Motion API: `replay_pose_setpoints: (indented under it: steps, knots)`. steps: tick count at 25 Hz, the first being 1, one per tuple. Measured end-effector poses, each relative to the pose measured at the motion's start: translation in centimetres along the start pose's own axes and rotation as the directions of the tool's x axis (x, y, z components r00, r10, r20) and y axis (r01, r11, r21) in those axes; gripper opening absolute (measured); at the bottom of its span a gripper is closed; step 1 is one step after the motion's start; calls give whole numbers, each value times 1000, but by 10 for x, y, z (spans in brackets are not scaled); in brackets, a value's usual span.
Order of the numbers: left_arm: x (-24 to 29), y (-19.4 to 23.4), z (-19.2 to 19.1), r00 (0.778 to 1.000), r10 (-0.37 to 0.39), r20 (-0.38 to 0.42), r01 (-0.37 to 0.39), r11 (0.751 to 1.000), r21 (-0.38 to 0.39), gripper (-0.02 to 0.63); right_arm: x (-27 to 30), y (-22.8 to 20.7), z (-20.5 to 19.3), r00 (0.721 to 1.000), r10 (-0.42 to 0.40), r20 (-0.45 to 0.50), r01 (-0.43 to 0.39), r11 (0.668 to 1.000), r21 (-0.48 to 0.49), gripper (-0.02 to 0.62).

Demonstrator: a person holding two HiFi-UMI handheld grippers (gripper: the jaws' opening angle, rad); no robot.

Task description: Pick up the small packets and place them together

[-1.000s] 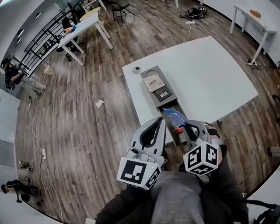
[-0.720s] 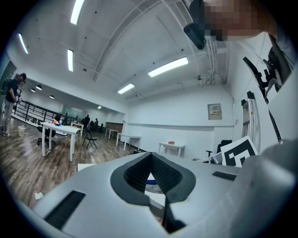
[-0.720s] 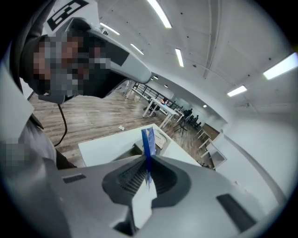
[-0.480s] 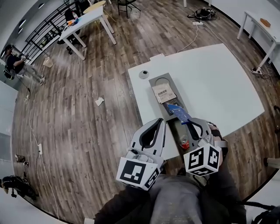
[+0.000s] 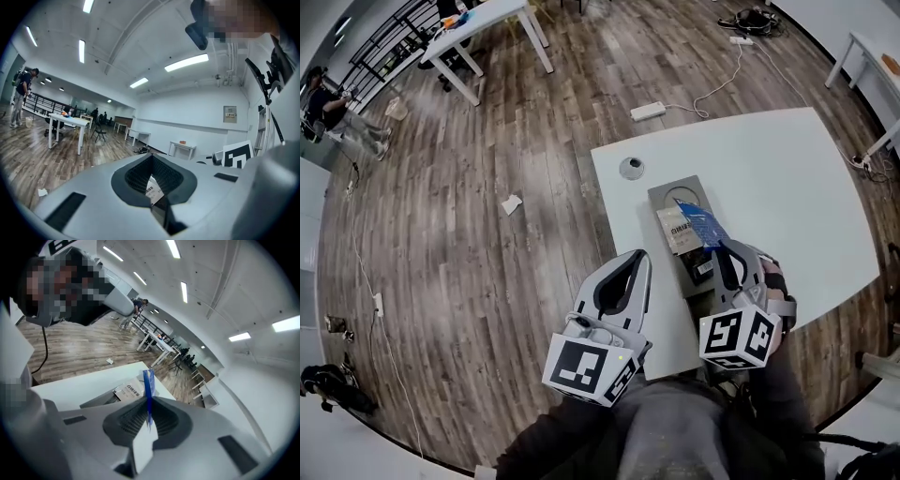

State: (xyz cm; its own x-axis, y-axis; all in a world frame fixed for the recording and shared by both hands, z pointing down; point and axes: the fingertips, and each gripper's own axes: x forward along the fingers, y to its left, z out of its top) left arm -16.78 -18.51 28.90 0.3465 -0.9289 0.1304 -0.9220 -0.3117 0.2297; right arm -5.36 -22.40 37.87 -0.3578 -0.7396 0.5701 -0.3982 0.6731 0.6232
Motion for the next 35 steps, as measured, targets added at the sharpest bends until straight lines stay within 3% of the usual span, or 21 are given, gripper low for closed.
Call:
replay_pose_setpoints:
  steps: [10,22,27,35]
  knots:
    - [17,41,-16,999,24,-42,-26,998,-63,3,42,29,-2,994,48,-94,-59,991,-117,32]
    - [14,42,-21,998,19,-67,-24,996,-83,3,44,60,-11,976,174,-128,-184,980,-76,67]
    - [12,38,-25,998,18,-68,-23,997,-74,3,43,74,-15,963,239,-122,-245,969,-33,153]
    - [-1,7,-26,998,0,-66,-3,999,-41,3,15,67,-16,983,176,-53,-175,984,17,162]
